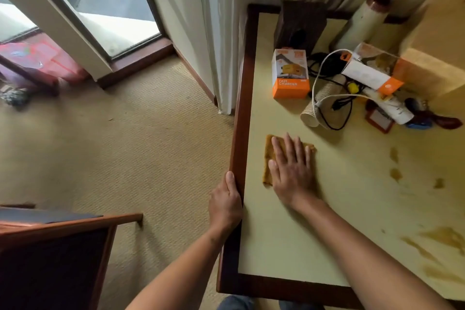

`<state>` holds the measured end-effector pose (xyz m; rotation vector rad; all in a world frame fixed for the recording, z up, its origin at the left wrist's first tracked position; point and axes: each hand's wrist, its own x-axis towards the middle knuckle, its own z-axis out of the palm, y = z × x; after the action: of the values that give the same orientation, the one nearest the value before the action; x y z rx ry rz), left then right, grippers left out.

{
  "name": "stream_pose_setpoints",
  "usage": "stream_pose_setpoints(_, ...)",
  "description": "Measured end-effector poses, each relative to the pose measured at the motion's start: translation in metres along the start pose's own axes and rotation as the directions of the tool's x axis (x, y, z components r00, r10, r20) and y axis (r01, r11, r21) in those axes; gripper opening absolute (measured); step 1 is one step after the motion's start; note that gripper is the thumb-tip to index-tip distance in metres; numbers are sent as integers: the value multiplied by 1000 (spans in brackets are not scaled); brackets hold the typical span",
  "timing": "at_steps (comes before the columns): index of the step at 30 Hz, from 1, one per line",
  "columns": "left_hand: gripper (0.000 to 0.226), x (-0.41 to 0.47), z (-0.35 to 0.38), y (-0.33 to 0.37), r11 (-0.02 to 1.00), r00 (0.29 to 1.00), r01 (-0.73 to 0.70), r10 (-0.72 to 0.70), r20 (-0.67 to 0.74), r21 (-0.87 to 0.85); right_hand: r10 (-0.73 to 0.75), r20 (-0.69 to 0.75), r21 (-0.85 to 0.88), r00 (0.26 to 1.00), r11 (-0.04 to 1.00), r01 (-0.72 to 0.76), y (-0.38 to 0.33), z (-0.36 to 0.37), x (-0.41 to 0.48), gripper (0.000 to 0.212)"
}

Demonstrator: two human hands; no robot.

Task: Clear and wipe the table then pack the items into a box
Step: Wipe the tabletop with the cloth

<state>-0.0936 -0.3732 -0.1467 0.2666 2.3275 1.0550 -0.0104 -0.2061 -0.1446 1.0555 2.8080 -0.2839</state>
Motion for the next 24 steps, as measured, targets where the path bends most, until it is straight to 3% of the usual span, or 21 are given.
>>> stream_pose_setpoints(2, 53, 2, 2, -2, 1000, 1000, 8, -8, 3, 5, 90, -30, 33, 995, 995, -89, -20, -1, 29, 66)
stream_pose_setpoints(4, 55, 4, 4, -5, 1000, 1000, 17, -17, -1, -17, 82, -22, 76, 996, 994, -80, -46, 3, 43, 67)
stream_pose_setpoints(8, 62, 7, 3, -12, 979, 1000, 22, -23, -2, -205, -142, -7, 108, 990, 984, 142, -73, 12, -12, 64)
stream_pose_setpoints(12, 57, 6, 4, -11, 959, 999, 48, -43, 25, -279, -318, 69, 55, 946, 948, 315, -25, 15, -88, 62)
stream_pose_setpoints(14, 60, 3, 4, -9, 962, 999, 41, -38, 15, -271, -270, 75, 12, 960, 963, 269, 10, 8, -86, 62)
stream_pose_setpoints(16, 71, 4, 5, -10, 971, 999, 37, -35, 11, -237, -132, 73, -17, 989, 991, 133, 32, 2, -60, 63)
stream_pose_setpoints(20, 65, 3, 4, -8, 974, 998, 59, -56, 19, -217, 86, 34, 53, 996, 995, -88, -1, 0, -16, 66)
stream_pose_setpoints(24, 51, 6, -2, -10, 911, 981, 184, -150, 119, -369, -155, 72, 93, 985, 985, 148, -66, 20, -68, 67)
